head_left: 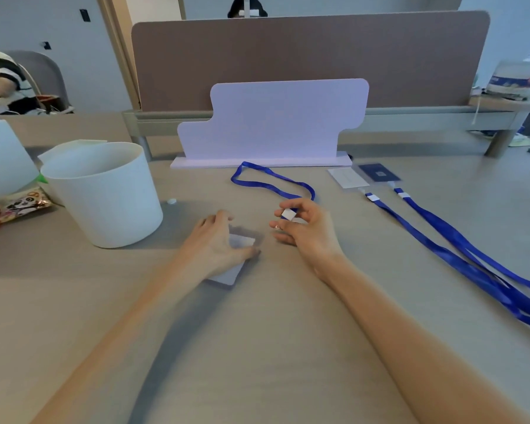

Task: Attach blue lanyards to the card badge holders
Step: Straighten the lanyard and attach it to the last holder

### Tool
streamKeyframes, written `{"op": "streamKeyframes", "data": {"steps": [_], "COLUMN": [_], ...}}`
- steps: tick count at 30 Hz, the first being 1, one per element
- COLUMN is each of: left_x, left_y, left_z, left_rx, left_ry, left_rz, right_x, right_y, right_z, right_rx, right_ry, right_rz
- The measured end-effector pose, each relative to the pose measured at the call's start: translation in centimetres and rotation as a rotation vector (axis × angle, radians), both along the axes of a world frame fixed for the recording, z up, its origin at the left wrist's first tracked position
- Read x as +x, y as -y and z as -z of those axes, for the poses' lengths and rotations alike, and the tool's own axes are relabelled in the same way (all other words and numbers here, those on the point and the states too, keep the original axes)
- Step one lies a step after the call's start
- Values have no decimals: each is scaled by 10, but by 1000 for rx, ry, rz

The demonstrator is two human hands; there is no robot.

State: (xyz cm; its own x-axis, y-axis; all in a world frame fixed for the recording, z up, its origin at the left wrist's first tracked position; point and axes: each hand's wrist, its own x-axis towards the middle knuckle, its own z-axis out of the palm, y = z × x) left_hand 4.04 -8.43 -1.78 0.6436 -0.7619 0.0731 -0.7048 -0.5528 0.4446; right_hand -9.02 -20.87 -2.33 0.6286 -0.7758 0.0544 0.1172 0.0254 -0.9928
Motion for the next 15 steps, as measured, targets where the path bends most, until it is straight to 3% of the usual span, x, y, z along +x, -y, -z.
{"op": "streamKeyframes", "data": {"steps": [4,10,15], "left_x": [6,-1,-9], "left_y": [0,-9,-8], "left_z": [-3,-6,-8], "left_rx": [-42,-92,-292], "left_ry": [-205,-268,-268], "left_rz": [100,246,337], "right_x": [1,0,3], "right_y": [2,-2,-8], "right_z": [3,0,2], "right_rx": [-2,-168,-360], "right_ry": [-5,-75,-159], "right_rz": [39,95,138]}}
